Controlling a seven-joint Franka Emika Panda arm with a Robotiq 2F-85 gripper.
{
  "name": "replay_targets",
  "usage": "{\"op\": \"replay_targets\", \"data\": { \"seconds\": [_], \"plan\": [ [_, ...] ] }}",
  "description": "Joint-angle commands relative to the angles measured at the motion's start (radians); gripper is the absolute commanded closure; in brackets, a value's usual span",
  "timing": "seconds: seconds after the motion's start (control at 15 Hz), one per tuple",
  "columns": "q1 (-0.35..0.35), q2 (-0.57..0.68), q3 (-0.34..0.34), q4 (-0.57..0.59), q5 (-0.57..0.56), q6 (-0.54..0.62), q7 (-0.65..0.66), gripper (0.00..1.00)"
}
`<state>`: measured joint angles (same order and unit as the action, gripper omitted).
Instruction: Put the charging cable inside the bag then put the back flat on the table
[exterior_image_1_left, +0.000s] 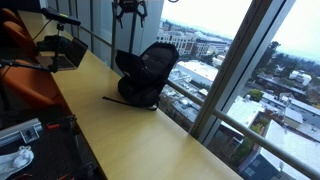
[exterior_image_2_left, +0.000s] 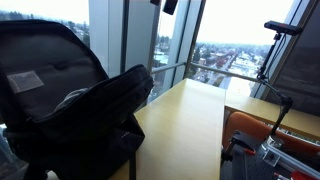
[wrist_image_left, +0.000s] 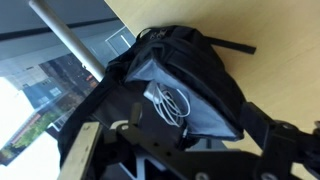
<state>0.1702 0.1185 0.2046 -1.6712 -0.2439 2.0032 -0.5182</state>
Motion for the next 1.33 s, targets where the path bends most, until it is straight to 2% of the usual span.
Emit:
{"op": "replay_targets", "data": {
  "seconds": [0.0, 0.2, 0.47, 0.87, 1.07, 1.27],
  "plan": [
    [-0.021, -0.132, -0.002, -0.250, 0.072, 0.114, -0.215, 0.00],
    [-0.010, -0.192, -0.008, -0.412, 0.091, 0.201, -0.368, 0.00],
    [0.008, -0.231, -0.016, -0.538, 0.078, 0.298, -0.558, 0.00],
    [0.026, -0.247, -0.021, -0.576, 0.080, 0.411, -0.819, 0.00],
    [0.032, -0.229, -0.020, -0.569, 0.089, 0.461, -0.884, 0.00],
    [0.034, -0.180, -0.011, -0.533, 0.065, 0.507, -0.874, 0.00]
  ]
}}
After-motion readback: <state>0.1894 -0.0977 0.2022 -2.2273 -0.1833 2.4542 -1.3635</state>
